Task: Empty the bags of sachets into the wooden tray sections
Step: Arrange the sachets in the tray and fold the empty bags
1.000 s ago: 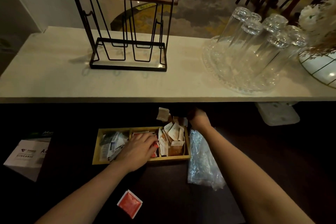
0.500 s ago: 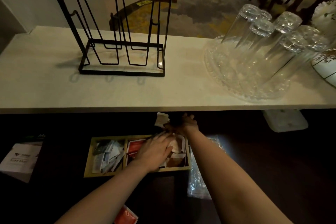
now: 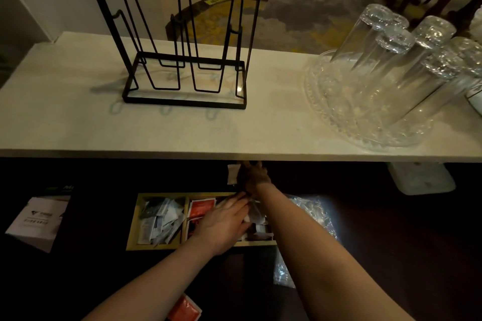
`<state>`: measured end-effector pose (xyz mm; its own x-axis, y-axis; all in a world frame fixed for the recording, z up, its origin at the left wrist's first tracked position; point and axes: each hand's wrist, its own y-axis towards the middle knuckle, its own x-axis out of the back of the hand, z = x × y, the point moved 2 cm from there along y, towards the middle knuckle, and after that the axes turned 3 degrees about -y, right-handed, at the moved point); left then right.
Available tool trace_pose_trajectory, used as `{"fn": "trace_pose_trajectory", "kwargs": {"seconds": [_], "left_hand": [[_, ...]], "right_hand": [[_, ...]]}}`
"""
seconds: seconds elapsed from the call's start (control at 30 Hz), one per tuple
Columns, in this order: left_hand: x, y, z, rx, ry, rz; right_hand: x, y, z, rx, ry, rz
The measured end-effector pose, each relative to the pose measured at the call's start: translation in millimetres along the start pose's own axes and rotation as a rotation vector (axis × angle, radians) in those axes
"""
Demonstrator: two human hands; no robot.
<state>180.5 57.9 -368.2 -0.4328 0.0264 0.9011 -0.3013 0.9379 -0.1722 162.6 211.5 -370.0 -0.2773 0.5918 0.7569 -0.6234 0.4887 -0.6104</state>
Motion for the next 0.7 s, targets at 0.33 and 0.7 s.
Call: {"fn": "trace_pose_trajectory", "kwargs": {"seconds": [0.33,0.7], "left_hand": [[12.2,-1.3,-1.5,-0.015,-0.064,0.040],[35.7,-15.3,-0.7,0.270,-0.658,-0.374]], "right_hand": [[35.9,-28.1,-2.0,0.110,0.286,-0.081],[-2.4,-105.5,-39.0,0.396,0.543,-0.072]]}}
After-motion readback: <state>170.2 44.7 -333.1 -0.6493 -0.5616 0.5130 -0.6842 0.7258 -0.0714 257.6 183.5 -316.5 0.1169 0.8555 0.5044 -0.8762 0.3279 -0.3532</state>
